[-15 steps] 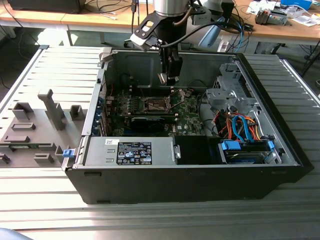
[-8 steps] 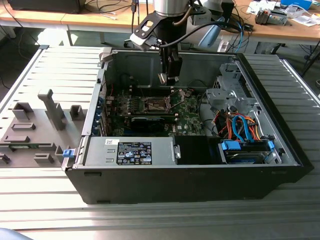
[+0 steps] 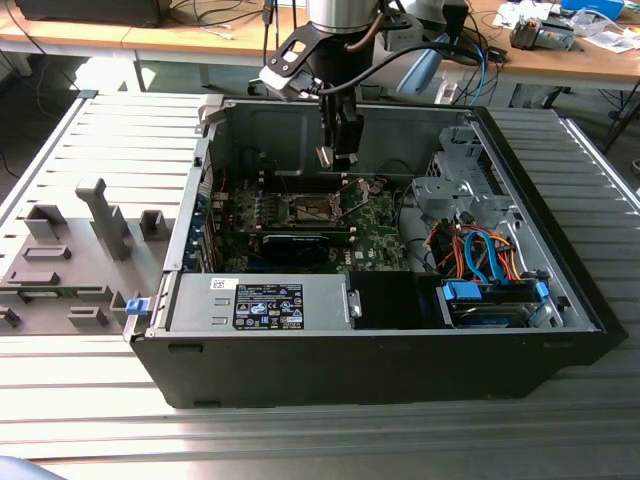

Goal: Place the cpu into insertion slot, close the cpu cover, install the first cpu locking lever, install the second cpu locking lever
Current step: 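Place the cpu into insertion slot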

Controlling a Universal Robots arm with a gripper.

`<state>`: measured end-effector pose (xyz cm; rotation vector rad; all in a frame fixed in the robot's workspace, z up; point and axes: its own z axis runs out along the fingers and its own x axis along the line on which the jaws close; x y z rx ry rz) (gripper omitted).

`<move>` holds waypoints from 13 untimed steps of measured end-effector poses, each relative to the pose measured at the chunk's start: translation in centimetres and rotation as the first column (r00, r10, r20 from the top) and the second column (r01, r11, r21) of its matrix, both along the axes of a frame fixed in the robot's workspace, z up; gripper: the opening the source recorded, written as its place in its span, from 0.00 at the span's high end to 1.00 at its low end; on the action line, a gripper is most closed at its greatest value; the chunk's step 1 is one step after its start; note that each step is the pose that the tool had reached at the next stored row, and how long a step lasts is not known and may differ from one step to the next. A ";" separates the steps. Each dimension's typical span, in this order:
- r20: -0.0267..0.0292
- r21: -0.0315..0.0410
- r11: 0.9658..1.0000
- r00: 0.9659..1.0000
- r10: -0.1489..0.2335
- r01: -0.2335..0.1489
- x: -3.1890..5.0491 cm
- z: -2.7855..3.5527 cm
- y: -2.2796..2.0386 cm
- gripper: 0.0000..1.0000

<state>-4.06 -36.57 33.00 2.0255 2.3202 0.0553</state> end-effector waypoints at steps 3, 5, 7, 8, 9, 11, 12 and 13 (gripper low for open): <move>0.000 -0.001 1.000 1.000 -0.006 0.006 0.00 0.00 0.00 0.46; 0.000 -0.001 1.000 1.000 -0.009 0.009 0.00 0.00 0.00 0.46; 0.000 -0.002 1.000 1.000 -0.012 0.012 0.00 0.00 0.00 0.46; 0.000 -0.002 1.000 1.000 -0.014 0.014 0.00 0.00 0.00 0.46; 0.000 -0.002 1.000 1.000 -0.017 0.017 0.00 0.00 0.00 0.46; 0.000 -0.002 1.000 1.000 -0.020 0.020 0.00 0.00 0.00 0.46; 0.000 -0.003 1.000 1.000 -0.021 0.021 0.00 0.00 0.00 0.46; 0.000 -0.003 1.000 1.000 -0.023 0.023 0.00 0.00 0.00 0.46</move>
